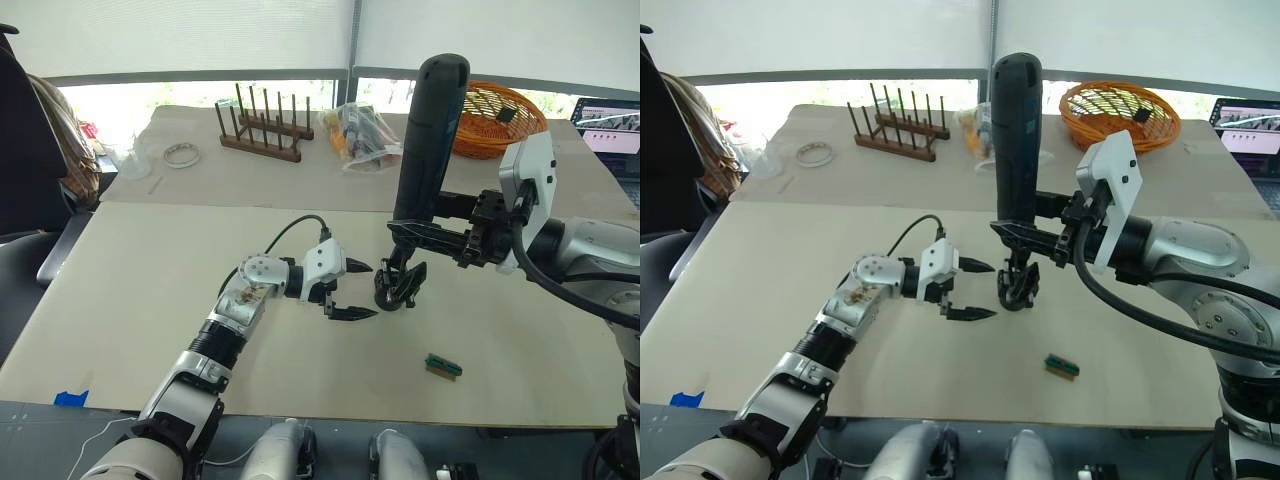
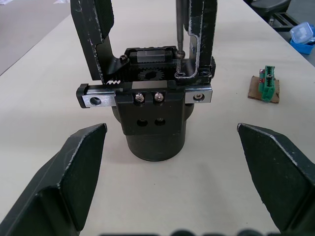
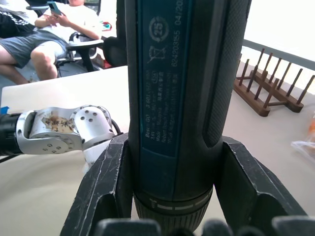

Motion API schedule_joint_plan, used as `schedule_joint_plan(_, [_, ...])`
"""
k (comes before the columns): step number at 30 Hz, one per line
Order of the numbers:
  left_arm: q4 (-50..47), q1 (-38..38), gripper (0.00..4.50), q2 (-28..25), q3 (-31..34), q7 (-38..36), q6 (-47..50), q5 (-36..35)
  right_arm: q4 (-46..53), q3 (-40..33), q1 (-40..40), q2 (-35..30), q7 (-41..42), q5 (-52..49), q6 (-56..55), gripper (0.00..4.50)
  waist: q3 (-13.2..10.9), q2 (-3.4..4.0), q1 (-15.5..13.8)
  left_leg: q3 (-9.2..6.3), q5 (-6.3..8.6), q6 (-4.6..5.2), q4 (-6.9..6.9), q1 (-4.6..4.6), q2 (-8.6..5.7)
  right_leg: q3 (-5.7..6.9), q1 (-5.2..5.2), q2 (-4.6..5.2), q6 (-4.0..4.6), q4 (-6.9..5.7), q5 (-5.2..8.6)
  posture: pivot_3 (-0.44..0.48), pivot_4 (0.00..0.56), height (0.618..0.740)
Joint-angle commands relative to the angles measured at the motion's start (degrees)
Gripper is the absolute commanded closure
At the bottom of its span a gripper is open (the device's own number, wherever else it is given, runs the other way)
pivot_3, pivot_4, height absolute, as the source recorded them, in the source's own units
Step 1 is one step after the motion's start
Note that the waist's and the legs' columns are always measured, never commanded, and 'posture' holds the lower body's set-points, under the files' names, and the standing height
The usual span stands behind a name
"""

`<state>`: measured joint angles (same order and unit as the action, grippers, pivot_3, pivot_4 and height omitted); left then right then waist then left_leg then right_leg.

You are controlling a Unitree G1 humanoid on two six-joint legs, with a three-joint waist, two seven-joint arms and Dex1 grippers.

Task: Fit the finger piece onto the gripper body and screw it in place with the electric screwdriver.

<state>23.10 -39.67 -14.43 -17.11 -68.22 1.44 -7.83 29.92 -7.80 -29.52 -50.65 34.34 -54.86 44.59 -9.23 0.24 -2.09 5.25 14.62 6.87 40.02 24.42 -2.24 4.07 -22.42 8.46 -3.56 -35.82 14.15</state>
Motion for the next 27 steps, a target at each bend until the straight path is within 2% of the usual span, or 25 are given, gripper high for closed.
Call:
schedule_joint_plan(1, [-1.1, -1.0, 0.00, 0.2, 0.2, -0.1, -0.9, -0.1, 1.4, -2.6, -0.6, 0.6, 0.3, 0.2, -1.2, 2.57, 0.0, 0.00, 0.0, 0.01, 0.00, 0.00, 0.00, 0.00, 0.00, 0.00, 0.00, 0.00, 0.00, 0.00, 0.00, 0.000, 0.150, 0.740])
schedule_joint_plan(27, [-1.1, -1.1, 0.00, 0.4, 0.2, 0.1, -0.8, -0.1, 2.2, -2.7, -0.3, 1.4, 0.6, 1.3, -0.4, 2.57, 0.0, 0.00, 0.0, 0.01, 0.00, 0.00, 0.00, 0.00, 0.00, 0.00, -0.01, 0.00, 0.00, 0.00, 0.00, 0.000, 0.150, 0.740])
